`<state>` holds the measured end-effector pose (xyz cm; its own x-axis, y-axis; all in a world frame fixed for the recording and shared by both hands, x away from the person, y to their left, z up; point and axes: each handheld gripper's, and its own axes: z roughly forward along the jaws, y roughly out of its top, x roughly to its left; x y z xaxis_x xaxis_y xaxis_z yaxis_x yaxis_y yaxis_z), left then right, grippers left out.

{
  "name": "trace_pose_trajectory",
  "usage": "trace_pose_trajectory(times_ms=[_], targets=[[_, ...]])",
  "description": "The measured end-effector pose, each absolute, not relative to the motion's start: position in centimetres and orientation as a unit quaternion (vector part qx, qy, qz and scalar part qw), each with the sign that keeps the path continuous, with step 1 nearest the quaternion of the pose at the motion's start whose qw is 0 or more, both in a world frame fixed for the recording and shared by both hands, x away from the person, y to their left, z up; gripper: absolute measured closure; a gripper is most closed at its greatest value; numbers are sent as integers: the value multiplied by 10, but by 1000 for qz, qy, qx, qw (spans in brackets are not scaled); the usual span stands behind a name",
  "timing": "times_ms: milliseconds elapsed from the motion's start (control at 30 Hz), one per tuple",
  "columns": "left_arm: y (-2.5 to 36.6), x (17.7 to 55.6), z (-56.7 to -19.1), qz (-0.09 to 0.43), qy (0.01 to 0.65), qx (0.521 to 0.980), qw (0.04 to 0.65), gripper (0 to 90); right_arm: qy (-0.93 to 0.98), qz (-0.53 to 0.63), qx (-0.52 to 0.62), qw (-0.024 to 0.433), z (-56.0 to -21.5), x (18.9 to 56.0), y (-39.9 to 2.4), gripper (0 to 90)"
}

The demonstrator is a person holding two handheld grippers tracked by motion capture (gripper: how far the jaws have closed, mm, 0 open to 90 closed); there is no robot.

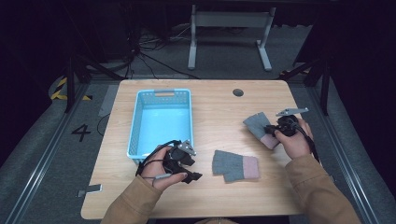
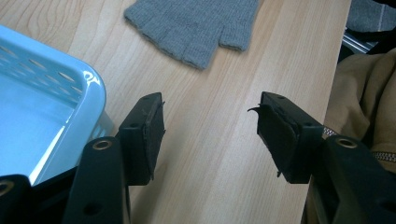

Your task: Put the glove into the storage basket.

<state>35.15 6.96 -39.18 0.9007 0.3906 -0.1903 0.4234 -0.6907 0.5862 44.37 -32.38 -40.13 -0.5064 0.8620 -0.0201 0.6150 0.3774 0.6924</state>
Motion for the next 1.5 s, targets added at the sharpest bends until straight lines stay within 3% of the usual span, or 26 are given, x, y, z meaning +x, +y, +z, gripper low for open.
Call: trace_pose_trajectory(times_ms=[333, 700, 1500], targets=[[69, 351, -391, -24, 219, 920, 324, 423, 829, 355, 396, 170, -380, 412, -308, 825], [69, 351, -391, -27, 219, 920, 324, 433, 854, 380, 332, 129, -380, 387, -291, 824], [66, 350, -393, -23, 223, 919, 325, 461, 892, 376, 239, 71, -391, 373, -266, 823]])
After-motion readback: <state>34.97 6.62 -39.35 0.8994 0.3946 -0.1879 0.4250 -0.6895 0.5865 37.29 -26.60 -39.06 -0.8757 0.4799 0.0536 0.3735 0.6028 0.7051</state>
